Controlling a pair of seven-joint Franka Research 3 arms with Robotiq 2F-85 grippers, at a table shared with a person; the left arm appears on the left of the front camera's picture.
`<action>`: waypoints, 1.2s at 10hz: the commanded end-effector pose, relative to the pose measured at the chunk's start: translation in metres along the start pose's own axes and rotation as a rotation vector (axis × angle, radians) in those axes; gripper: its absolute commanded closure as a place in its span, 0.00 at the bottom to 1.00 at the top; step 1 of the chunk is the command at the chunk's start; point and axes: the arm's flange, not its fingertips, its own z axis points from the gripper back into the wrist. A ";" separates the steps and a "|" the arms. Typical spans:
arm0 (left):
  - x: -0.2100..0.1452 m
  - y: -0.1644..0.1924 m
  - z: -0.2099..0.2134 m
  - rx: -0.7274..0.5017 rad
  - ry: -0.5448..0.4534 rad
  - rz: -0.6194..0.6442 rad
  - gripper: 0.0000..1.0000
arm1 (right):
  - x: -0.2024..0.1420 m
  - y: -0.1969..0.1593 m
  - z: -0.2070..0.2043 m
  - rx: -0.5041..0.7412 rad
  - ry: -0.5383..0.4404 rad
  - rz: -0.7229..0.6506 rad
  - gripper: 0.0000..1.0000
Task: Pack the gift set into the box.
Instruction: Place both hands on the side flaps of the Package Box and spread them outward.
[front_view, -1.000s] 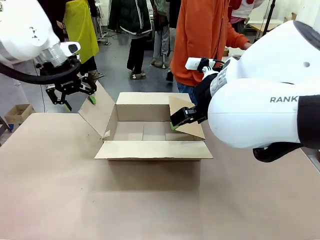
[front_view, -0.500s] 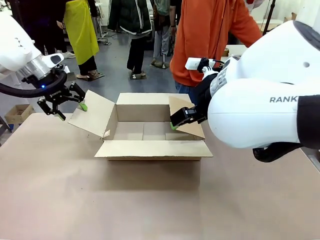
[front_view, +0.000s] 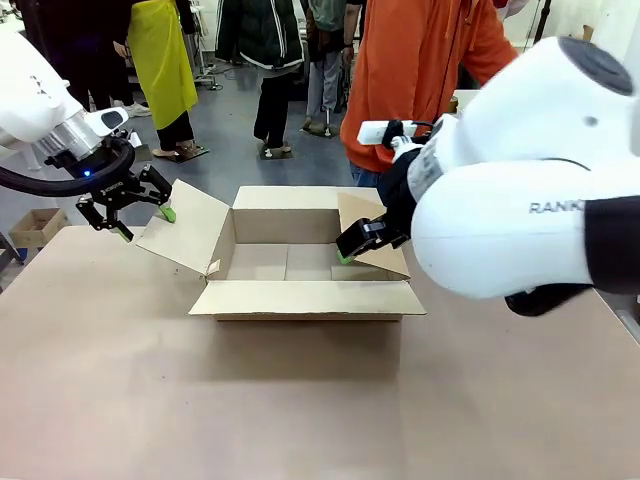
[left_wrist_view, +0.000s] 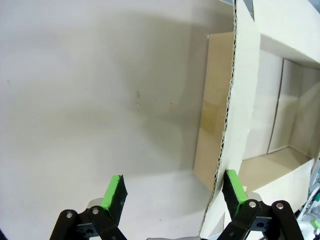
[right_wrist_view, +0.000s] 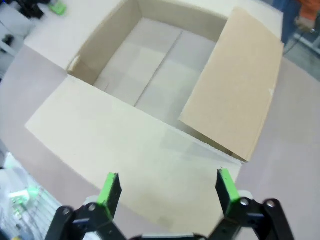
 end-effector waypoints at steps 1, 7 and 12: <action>-0.001 -0.002 0.002 0.017 -0.008 0.012 0.00 | 0.083 0.024 -0.019 -0.137 0.243 -0.043 0.00; -0.001 -0.002 0.002 0.017 -0.008 0.012 0.00 | 0.104 0.008 -0.050 -0.312 0.223 -0.141 0.00; -0.001 -0.002 0.002 0.017 -0.008 0.012 0.00 | 0.150 0.038 -0.142 -0.553 0.344 -0.138 0.00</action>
